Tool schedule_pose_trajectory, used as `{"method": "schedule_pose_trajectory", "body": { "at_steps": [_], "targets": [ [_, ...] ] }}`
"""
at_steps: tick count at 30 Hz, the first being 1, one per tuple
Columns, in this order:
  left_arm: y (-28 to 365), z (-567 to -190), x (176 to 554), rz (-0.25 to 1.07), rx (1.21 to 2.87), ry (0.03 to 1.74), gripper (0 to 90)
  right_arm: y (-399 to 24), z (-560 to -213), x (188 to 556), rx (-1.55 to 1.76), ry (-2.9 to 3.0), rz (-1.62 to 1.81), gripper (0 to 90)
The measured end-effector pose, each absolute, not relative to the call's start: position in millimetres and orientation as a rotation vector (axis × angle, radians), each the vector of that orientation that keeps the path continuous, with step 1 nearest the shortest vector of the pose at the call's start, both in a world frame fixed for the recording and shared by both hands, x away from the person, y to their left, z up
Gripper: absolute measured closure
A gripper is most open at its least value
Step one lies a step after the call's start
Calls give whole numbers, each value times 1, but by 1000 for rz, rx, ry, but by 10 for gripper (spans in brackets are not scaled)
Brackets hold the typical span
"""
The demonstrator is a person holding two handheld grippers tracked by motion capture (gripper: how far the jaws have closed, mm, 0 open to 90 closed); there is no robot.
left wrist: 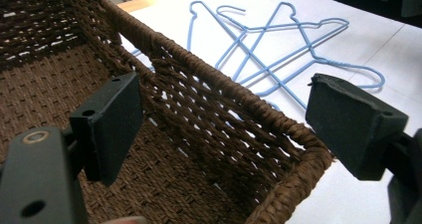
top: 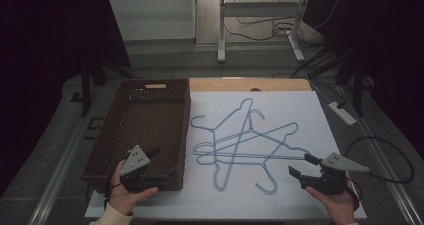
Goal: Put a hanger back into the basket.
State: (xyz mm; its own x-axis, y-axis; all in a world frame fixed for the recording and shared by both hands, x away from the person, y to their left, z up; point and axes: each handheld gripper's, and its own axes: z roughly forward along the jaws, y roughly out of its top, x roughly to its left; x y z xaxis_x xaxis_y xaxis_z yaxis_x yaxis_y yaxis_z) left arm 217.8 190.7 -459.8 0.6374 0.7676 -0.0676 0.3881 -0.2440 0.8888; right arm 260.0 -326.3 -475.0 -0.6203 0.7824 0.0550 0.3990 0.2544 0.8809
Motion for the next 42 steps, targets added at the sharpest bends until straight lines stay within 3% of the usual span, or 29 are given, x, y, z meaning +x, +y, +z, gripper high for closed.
{"method": "schedule_pose_trajectory", "body": {
  "at_steps": [32,42],
  "targets": [
    [200,-462,216,468,1862,925,176,-317,-474,268,1069,2182,1252,245],
    [202,-461,214,461,1860,908,184,-294,-459,306,1057,2284,1085,276]
  ]
}}
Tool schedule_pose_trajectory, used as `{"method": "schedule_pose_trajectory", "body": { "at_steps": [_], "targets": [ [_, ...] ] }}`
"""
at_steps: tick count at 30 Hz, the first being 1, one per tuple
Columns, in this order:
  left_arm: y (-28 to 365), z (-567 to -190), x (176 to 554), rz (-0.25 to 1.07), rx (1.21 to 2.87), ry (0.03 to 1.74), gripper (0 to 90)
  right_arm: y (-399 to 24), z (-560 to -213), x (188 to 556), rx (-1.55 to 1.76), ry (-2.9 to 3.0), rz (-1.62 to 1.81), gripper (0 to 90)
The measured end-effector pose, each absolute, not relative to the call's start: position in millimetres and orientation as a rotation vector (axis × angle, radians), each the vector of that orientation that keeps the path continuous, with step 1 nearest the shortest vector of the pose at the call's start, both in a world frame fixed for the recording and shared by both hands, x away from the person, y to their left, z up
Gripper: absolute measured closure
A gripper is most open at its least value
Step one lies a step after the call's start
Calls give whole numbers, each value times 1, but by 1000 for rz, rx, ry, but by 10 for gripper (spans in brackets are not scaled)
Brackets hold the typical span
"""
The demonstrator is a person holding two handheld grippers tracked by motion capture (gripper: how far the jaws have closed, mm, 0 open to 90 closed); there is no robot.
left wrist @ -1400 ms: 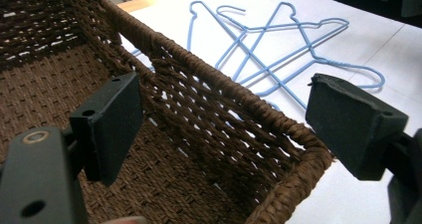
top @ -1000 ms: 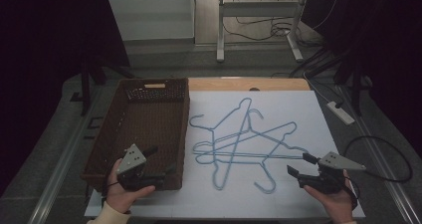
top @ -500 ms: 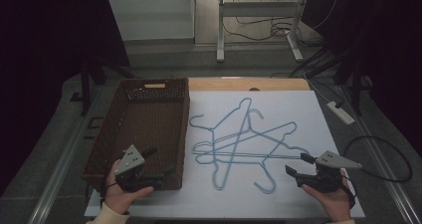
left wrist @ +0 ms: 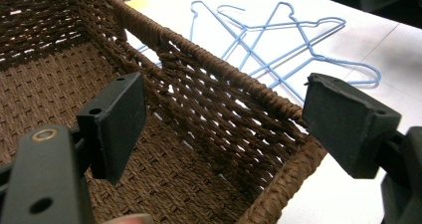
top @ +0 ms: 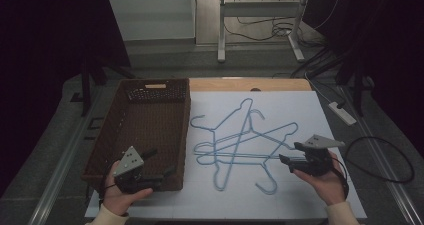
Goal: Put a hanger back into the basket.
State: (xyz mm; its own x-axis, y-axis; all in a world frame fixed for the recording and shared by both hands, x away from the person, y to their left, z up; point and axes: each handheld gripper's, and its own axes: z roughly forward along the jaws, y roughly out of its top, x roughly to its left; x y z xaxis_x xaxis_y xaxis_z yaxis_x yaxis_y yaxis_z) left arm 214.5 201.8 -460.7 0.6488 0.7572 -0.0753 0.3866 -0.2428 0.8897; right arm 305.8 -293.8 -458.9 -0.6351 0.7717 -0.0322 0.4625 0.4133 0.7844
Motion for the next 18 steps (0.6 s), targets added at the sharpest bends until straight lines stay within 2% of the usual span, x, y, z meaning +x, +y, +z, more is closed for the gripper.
{"method": "schedule_pose_trajectory", "body": {
  "at_steps": [9,18],
  "targets": [
    [200,-461,214,463,1868,908,184,-272,-448,356,987,2427,879,286],
    [200,-460,212,471,1868,905,184,-254,-448,390,949,2530,767,298]
  ]
}}
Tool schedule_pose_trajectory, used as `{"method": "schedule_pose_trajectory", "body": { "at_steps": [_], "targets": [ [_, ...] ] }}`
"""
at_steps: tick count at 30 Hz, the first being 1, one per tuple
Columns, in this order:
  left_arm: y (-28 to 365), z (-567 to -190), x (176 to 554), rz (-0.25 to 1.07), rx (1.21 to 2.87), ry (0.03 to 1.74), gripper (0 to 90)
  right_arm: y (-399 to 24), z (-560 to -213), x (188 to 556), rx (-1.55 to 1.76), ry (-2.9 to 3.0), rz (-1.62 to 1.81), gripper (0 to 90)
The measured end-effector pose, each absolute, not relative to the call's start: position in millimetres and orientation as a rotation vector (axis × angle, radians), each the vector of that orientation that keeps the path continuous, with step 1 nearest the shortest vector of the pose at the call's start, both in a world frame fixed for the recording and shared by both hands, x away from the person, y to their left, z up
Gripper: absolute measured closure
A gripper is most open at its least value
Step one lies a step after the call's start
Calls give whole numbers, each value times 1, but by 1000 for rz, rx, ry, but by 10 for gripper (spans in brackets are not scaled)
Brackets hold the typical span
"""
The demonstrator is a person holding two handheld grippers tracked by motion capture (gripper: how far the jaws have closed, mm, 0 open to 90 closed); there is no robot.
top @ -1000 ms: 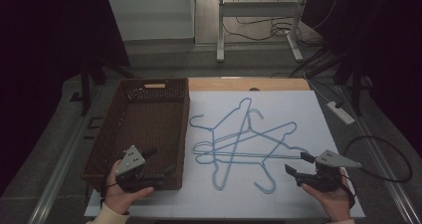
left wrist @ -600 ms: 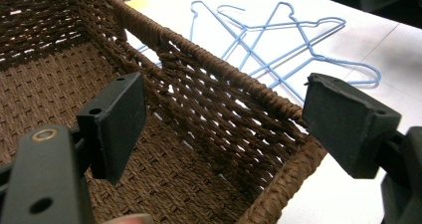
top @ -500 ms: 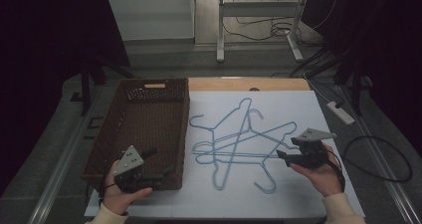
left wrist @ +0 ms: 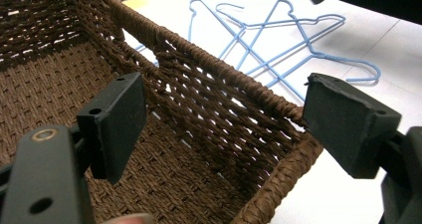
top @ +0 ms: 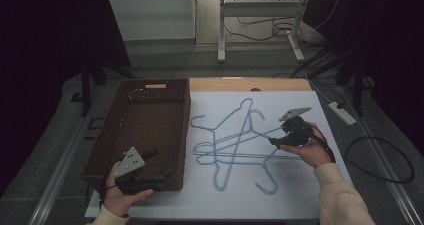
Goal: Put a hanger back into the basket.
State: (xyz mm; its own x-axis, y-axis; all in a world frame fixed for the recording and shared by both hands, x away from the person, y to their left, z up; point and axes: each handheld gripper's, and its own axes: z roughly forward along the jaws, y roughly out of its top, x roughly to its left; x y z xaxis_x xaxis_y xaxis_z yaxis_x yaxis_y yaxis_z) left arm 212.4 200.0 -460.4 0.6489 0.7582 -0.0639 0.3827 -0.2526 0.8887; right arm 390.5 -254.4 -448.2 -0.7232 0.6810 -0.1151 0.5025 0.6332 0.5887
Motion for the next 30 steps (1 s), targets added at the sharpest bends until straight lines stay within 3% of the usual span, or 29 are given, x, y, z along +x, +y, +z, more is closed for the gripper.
{"method": "schedule_pose_trajectory", "body": {
  "at_steps": [16,30],
  "targets": [
    [200,-463,213,477,1876,910,187,-236,-470,424,902,2641,633,341],
    [201,-462,213,498,1864,910,187,-230,-490,442,872,2722,467,533]
  ]
}}
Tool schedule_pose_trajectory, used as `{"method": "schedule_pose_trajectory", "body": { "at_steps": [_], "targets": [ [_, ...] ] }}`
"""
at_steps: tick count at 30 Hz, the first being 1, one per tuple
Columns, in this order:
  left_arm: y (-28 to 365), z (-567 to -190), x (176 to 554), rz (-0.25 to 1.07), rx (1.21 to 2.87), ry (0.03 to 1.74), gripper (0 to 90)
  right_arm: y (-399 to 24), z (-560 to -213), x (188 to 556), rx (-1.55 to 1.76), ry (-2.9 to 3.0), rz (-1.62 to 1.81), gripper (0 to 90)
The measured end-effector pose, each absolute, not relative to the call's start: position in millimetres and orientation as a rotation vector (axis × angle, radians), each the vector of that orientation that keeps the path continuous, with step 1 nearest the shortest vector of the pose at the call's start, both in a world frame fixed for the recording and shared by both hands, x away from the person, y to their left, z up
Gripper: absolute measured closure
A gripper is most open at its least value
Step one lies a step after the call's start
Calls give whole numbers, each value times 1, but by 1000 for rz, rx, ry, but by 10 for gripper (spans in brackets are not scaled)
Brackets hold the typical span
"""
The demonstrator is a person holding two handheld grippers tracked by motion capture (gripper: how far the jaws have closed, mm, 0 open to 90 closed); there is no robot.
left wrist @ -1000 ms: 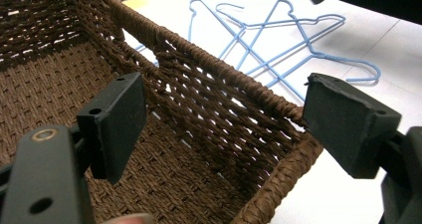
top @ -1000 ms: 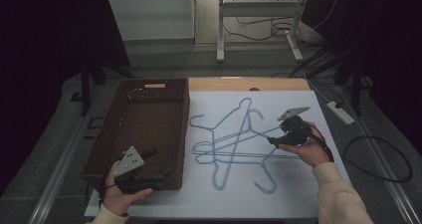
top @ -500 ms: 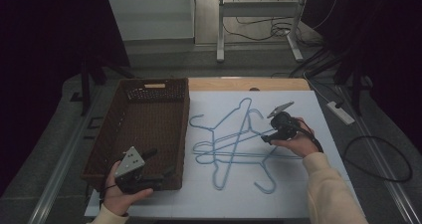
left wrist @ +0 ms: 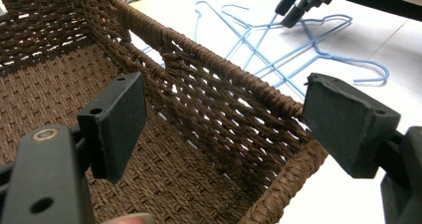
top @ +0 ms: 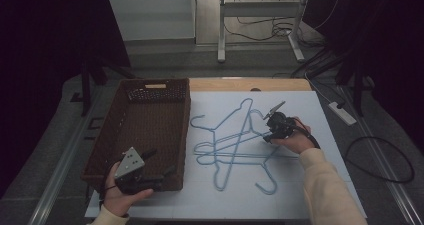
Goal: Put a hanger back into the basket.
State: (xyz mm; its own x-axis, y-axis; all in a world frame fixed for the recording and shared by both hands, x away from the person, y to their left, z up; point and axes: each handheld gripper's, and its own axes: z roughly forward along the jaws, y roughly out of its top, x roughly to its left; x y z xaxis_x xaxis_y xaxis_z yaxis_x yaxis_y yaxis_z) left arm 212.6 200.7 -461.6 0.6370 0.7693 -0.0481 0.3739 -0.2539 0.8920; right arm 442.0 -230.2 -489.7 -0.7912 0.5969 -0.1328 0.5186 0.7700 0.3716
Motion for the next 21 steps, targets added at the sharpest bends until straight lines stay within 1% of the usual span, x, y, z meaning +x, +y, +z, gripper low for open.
{"method": "schedule_pose_trajectory", "body": {
  "at_steps": [4,6,10,13,14,17,21],
  "targets": [
    [200,-462,213,498,1866,910,187,-230,-492,446,859,2728,431,592],
    [200,-463,213,499,1867,910,188,-229,-494,449,852,2753,425,655],
    [200,-462,213,501,1866,910,187,-227,-493,450,831,2778,405,711],
    [200,-462,213,503,1866,909,187,-223,-493,451,811,2804,376,775],
    [200,-462,213,503,1866,909,188,-223,-493,451,811,2804,376,775],
    [200,-462,213,501,1866,909,188,-219,-493,451,785,2832,339,836],
    [199,-462,212,503,1868,906,188,-218,-492,451,732,2852,332,866]
  ]
}}
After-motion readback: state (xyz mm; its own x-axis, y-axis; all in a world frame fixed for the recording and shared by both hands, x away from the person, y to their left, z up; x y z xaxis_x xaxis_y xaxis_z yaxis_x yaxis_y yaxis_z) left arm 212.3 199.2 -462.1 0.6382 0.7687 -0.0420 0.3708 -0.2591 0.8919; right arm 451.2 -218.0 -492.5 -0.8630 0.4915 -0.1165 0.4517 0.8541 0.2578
